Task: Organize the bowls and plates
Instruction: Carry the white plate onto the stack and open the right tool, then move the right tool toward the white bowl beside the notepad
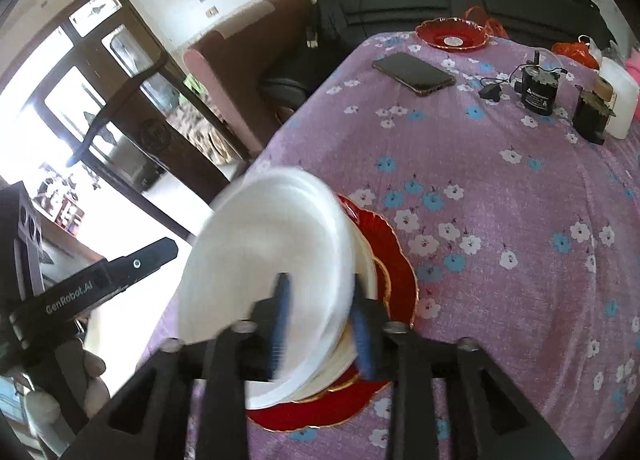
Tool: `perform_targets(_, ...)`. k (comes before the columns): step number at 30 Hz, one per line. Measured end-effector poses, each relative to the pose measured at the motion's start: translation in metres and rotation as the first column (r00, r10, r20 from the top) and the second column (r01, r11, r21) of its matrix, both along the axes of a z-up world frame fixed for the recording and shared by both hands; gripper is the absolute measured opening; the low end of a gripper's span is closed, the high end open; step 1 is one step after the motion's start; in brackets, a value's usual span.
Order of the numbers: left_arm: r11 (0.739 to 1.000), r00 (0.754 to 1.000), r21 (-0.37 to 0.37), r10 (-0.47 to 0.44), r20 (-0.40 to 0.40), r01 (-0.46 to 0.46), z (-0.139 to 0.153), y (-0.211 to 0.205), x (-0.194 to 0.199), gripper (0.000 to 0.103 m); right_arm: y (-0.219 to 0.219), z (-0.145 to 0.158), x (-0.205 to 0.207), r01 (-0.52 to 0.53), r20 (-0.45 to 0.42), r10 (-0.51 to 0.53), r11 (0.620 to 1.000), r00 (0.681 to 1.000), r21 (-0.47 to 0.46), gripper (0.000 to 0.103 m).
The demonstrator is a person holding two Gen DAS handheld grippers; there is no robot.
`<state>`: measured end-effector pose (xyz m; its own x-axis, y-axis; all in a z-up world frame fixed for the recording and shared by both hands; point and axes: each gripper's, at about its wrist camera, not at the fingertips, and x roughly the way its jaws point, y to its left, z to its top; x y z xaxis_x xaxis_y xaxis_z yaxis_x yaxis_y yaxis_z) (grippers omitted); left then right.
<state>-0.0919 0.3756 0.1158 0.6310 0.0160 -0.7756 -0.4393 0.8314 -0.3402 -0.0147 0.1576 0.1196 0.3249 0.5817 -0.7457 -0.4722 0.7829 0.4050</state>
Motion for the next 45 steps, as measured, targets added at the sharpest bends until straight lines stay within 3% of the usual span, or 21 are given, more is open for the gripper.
perform_targets(3,0.999,0.999,0.03,0.017,0.04,-0.018,0.008,-0.004,-0.01,0.06,-0.001,0.004,-0.004,-0.004,0.021,0.004,1.0,1.0,0.016,0.046)
perform_targets(7,0.998,0.996,0.063,0.013,0.083,-0.019,0.018,-0.014,-0.02,0.061,-0.004,0.009,-0.009,-0.013,0.051,0.011,0.999,0.999,0.034,0.055)
perform_targets(14,0.981,0.987,0.192,0.004,0.16,-0.035,0.037,-0.046,-0.039,0.069,-0.02,0.011,-0.012,0.012,0.063,-0.018,0.996,0.998,0.092,0.055)
perform_targets(18,0.948,0.981,0.308,0.025,0.192,-0.084,0.044,-0.066,-0.051,0.077,-0.037,0.017,-0.02,0.043,0.092,-0.056,0.989,0.994,0.142,0.055)
perform_targets(22,0.899,0.976,0.42,0.033,0.216,-0.123,0.046,-0.088,-0.06,0.085,-0.063,0.02,-0.035,0.099,0.117,-0.124,0.976,0.985,0.195,0.062)
perform_targets(27,0.845,0.979,0.528,-0.022,0.202,-0.09,0.044,-0.121,-0.065,0.089,-0.094,0.014,-0.05,0.173,0.109,-0.205,0.953,0.973,0.248,0.065)
perform_targets(35,0.841,0.983,0.541,-0.098,0.152,0.0,0.035,-0.153,-0.063,0.091,-0.14,0.017,-0.08,0.264,0.165,-0.318,0.922,0.934,0.283,0.069)
perform_targets(45,0.817,0.978,0.572,-0.166,0.127,0.065,0.035,-0.192,-0.064,0.091,-0.171,0.022,-0.102,0.295,0.249,-0.358,0.92,0.9,0.258,0.073)
